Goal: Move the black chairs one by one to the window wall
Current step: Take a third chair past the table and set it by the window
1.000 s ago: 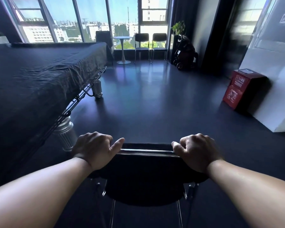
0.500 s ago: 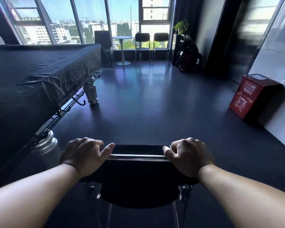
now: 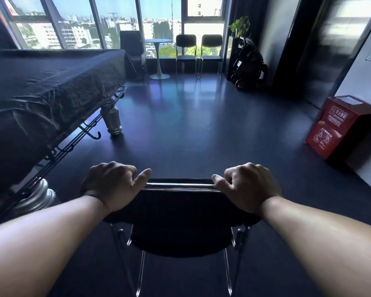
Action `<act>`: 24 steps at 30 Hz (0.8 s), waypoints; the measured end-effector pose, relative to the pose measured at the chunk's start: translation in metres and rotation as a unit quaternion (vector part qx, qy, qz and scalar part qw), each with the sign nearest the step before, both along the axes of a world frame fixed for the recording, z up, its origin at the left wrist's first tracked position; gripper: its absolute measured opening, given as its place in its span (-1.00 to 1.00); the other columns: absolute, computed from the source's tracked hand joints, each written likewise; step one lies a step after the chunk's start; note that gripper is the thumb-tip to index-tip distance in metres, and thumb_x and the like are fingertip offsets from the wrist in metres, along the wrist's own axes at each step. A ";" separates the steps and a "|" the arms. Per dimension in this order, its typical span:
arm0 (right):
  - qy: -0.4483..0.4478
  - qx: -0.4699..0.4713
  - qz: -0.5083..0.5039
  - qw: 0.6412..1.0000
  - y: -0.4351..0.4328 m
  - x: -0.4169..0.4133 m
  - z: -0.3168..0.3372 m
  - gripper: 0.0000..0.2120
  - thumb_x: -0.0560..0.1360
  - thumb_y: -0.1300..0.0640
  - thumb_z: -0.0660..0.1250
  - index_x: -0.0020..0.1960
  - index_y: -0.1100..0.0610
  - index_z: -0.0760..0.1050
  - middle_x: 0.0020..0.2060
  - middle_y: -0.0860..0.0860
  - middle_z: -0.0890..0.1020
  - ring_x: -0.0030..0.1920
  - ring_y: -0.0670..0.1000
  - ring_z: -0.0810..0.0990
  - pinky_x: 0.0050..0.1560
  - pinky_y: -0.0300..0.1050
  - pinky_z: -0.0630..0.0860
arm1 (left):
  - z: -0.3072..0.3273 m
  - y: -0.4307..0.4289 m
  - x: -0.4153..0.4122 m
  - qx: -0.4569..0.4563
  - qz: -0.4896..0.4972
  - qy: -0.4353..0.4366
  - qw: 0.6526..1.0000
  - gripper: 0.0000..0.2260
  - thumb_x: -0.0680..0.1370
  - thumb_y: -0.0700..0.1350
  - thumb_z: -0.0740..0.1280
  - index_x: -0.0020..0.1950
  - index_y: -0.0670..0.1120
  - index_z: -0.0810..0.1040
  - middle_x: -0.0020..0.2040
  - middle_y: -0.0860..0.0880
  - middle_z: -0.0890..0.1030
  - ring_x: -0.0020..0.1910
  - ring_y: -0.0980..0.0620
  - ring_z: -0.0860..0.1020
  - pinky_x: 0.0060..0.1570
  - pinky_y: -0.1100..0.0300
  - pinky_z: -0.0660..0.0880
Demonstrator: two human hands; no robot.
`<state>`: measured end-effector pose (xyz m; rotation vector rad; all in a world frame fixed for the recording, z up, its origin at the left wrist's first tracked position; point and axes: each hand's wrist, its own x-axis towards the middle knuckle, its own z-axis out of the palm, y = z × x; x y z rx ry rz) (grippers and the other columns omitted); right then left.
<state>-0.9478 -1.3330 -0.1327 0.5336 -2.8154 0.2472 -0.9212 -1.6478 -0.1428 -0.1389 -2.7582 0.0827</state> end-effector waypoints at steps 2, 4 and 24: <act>0.001 0.003 -0.003 1.000 -0.002 -0.025 -0.001 -0.44 0.53 -0.36 0.11 -0.30 0.09 0.49 -0.24 0.06 0.66 -0.11 0.19 0.60 -0.19 -0.07 0.31 | -0.001 -0.004 -0.029 0.003 -0.008 0.007 1.000 -0.33 0.46 0.43 -0.20 -0.33 -0.04 0.45 -0.25 -0.02 0.64 -0.12 -0.19 0.60 -0.21 0.10 0.33; 0.001 0.006 -0.006 1.000 -0.005 -0.046 0.001 -0.45 0.52 -0.36 0.10 -0.31 0.08 0.46 -0.23 0.06 0.66 -0.10 0.19 0.60 -0.19 -0.07 0.31 | -0.002 -0.006 -0.054 0.007 -0.011 0.008 1.000 -0.30 0.42 0.44 -0.24 -0.33 -0.04 0.45 -0.25 -0.02 0.63 -0.12 -0.18 0.60 -0.21 0.10 0.32; -0.002 0.050 -0.013 0.999 -0.011 -0.314 -0.007 -0.34 0.35 -0.45 -0.27 -0.33 0.03 0.35 -0.26 0.01 0.63 -0.12 0.15 0.61 -0.20 -0.05 0.34 | 0.005 -0.016 -0.325 -0.009 -0.052 -0.025 0.998 -0.41 0.54 0.42 -0.05 -0.33 -0.03 0.41 -0.25 -0.01 0.64 -0.14 -0.10 0.61 -0.23 0.12 0.25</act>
